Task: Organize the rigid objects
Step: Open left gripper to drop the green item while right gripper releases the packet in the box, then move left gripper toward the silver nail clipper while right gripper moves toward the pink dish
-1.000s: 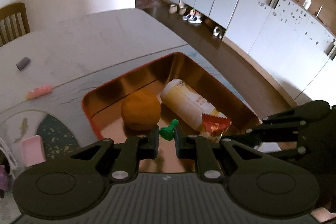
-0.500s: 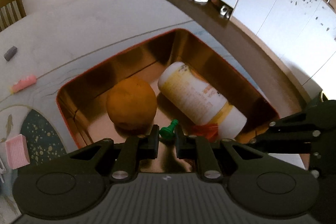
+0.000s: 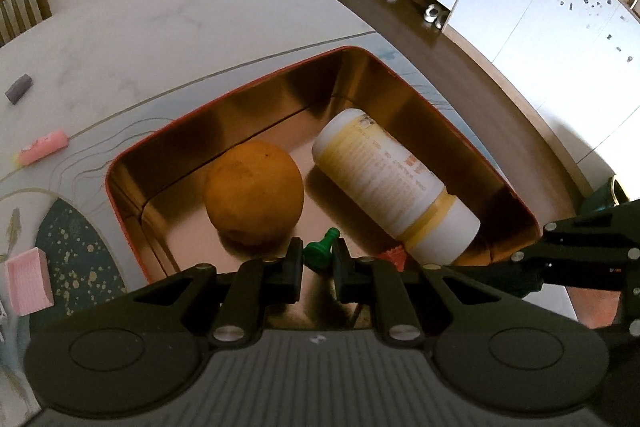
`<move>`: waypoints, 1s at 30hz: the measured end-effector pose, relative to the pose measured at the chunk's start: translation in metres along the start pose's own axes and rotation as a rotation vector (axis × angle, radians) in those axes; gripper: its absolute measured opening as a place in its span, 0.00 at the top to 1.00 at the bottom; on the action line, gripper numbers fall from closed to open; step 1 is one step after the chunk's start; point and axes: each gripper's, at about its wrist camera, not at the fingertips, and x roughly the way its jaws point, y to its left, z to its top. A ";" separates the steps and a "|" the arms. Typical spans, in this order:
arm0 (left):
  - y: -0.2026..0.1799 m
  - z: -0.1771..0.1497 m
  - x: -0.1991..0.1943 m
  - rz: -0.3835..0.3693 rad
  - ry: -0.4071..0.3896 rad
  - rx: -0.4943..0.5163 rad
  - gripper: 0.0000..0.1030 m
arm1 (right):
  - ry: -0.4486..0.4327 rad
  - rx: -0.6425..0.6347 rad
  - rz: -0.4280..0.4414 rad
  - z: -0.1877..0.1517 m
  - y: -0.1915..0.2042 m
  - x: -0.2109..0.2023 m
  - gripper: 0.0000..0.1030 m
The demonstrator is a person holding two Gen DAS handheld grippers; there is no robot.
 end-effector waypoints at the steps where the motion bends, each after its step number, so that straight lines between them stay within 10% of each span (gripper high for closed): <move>1: -0.001 0.000 -0.002 -0.005 -0.003 0.000 0.85 | -0.003 0.006 -0.001 0.000 -0.001 -0.001 0.75; 30: 0.035 -0.052 -0.125 0.039 -0.235 -0.067 0.71 | -0.203 -0.003 0.006 0.001 0.047 -0.049 0.35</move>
